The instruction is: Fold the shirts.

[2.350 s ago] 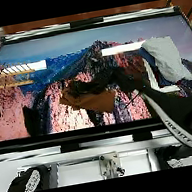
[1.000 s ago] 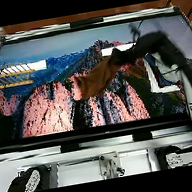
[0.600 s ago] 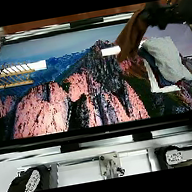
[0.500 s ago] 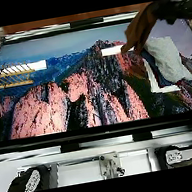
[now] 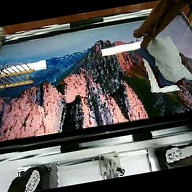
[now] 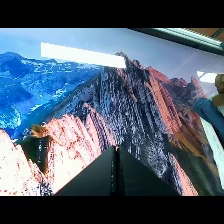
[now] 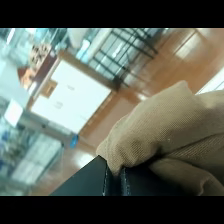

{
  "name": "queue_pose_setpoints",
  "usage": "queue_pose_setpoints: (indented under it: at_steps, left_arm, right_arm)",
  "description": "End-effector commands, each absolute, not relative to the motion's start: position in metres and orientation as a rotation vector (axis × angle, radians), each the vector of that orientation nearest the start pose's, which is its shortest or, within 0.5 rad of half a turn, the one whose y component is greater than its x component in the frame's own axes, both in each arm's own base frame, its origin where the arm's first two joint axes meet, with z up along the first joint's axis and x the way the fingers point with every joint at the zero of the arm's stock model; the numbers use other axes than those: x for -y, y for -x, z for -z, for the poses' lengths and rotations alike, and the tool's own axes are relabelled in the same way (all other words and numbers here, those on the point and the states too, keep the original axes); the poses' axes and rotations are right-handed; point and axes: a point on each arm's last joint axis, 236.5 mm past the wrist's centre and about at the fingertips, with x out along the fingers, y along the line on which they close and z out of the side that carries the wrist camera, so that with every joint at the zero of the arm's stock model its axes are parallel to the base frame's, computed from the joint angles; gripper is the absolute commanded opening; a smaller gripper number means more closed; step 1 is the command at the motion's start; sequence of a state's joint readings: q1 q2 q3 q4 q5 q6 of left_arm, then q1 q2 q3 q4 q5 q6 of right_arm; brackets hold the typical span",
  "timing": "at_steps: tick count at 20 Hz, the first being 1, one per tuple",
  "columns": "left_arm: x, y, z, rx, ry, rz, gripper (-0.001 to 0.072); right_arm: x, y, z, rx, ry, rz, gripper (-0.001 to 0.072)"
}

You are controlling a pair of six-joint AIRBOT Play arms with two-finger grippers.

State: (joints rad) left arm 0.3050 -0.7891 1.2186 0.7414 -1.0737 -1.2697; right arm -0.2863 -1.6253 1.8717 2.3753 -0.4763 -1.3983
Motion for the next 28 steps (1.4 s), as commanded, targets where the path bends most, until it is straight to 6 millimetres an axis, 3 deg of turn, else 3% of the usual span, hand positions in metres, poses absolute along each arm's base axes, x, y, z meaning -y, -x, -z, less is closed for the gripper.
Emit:
queue_pose_setpoints:
  at_steps: [1,4,7,9,12,16,23,25,28]
  left_arm:
    - [0.051,-0.351,-0.288,-0.454,0.400,0.361,0.0034]
    - [0.051,-0.352,-0.287,-0.457,0.409,0.359,0.0034]
    - [0.050,-0.353,-0.285,-0.462,0.414,0.357,0.0034]
    - [0.050,-0.353,-0.286,-0.461,0.414,0.358,0.0034]
    - [0.050,-0.353,-0.286,-0.461,0.414,0.358,0.0034]
    - [0.050,-0.353,-0.286,-0.461,0.413,0.358,0.0034]
    - [0.050,-0.353,-0.286,-0.460,0.409,0.359,0.0034]
    - [0.050,-0.353,-0.286,-0.460,0.410,0.359,0.0034]
    - [0.050,-0.353,-0.286,-0.460,0.410,0.358,0.0034]
  right_arm:
    - [0.115,-0.635,-0.273,-0.065,-1.056,0.048,0.0062]
    - [0.130,-0.650,-0.284,0.119,-1.148,0.090,0.0062]
    - [0.149,-0.644,-0.305,0.249,-1.138,0.117,0.0062]
    - [0.156,-0.639,-0.305,0.218,-1.101,0.126,0.0062]
    - [0.153,-0.626,-0.273,-0.036,-0.943,0.151,0.0062]
    - [0.157,-0.582,-0.228,-0.354,-0.801,0.230,0.0062]
    - [0.144,-0.510,-0.200,-0.667,-0.796,0.335,0.0063]
    - [0.145,-0.485,-0.188,-0.761,-0.791,0.407,0.0062]
    - [0.144,-0.432,-0.148,-1.030,-0.698,0.494,0.0062]
